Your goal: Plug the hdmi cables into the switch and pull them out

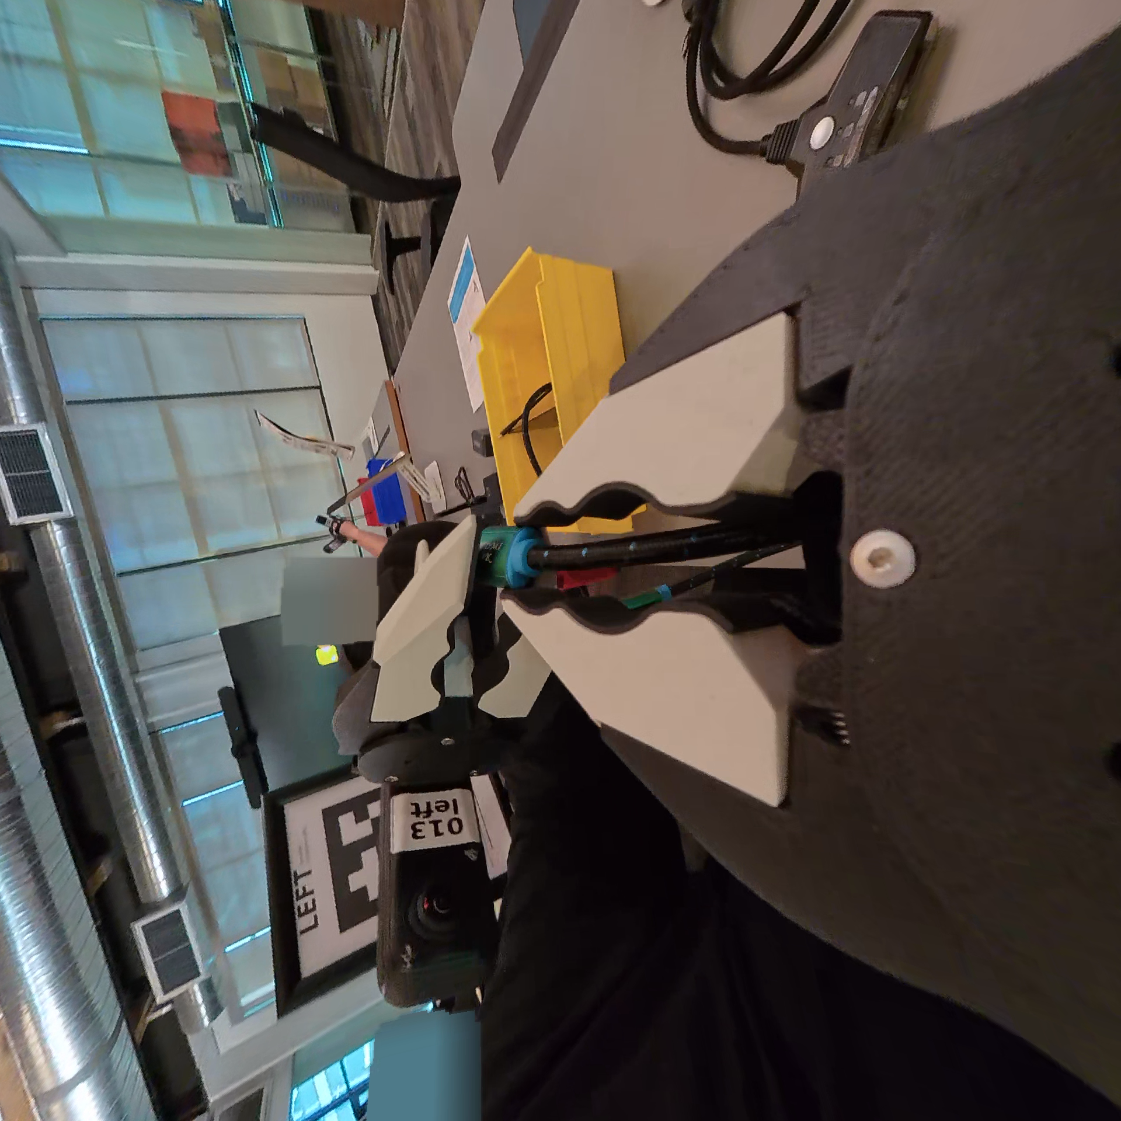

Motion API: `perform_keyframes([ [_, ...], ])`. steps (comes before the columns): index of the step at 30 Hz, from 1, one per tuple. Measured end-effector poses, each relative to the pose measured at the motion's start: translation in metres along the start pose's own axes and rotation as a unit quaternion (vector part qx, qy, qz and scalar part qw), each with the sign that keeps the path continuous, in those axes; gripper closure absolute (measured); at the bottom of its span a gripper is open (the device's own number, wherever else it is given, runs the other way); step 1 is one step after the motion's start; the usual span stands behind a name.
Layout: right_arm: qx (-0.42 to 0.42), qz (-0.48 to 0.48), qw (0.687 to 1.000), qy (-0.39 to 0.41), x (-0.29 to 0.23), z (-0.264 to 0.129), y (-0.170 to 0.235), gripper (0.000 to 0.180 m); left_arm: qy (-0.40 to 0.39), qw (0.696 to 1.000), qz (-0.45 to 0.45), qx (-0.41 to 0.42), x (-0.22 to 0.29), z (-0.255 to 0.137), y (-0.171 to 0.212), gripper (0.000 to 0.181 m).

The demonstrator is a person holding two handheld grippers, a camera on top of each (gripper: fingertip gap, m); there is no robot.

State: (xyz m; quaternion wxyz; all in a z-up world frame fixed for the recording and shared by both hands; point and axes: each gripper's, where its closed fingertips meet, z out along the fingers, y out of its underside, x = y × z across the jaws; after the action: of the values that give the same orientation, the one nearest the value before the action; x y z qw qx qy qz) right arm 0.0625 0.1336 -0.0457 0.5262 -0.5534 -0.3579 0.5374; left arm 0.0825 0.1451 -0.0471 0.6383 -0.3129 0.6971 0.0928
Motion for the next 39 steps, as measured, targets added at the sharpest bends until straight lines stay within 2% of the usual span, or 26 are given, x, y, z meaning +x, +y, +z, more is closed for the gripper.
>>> perform_keyframes([
  [6,0.001,0.012,0.999,-0.04,-0.01,-0.002,0.001,0.163,0.032,0.999,-0.009,0.018,0.004,-0.004,-0.009,0.169],
  [9,-0.003,0.008,0.999,-0.033,-0.009,-0.001,0.003,0.163,0.04,0.999,-0.003,0.006,0.006,-0.005,-0.007,0.171],
  [12,-0.007,-0.027,0.999,0.022,0.002,0.0,0.0,0.149,0.038,0.999,-0.012,0.0,0.006,-0.005,-0.003,0.172],
  [15,0.0,-0.109,0.988,0.108,0.016,-0.006,-0.013,0.124,0.023,1.0,-0.017,-0.007,0.0,-0.006,0.002,0.172],
  [16,0.009,-0.138,0.982,0.129,0.017,-0.011,-0.02,0.121,0.014,1.0,-0.019,-0.009,-0.004,-0.008,0.004,0.172],
  [21,0.02,-0.29,0.93,0.226,0.001,-0.034,-0.065,0.123,-0.018,0.999,-0.029,-0.018,-0.024,-0.015,0.013,0.172],
  [24,0.028,-0.357,0.906,0.225,-0.026,-0.034,-0.082,0.136,-0.03,0.999,-0.024,-0.021,-0.034,-0.019,0.016,0.173],
  [27,0.027,-0.393,0.897,0.201,-0.052,-0.028,-0.086,0.145,-0.051,0.998,-0.015,-0.032,-0.046,-0.024,0.019,0.173],
  [29,0.03,-0.45,0.866,0.216,-0.066,-0.026,-0.095,0.155,-0.058,0.997,-0.017,-0.04,-0.052,-0.029,0.022,0.172],
  [32,-0.015,-0.408,0.907,0.101,-0.098,-0.005,-0.069,0.16,-0.07,0.997,-0.004,-0.045,-0.061,-0.038,0.022,0.173],
  [35,-0.05,-0.303,0.948,0.087,-0.079,0.012,-0.05,0.161,-0.08,0.996,0.02,-0.045,-0.067,-0.045,0.017,0.172],
  [37,-0.056,-0.239,0.966,0.076,-0.062,0.023,-0.035,0.15,-0.087,0.994,0.043,-0.046,-0.069,-0.05,0.011,0.172],
  [39,-0.044,-0.165,0.984,0.057,-0.051,0.033,-0.027,0.126,-0.09,0.993,0.057,-0.046,-0.069,-0.053,0.005,0.173],
])
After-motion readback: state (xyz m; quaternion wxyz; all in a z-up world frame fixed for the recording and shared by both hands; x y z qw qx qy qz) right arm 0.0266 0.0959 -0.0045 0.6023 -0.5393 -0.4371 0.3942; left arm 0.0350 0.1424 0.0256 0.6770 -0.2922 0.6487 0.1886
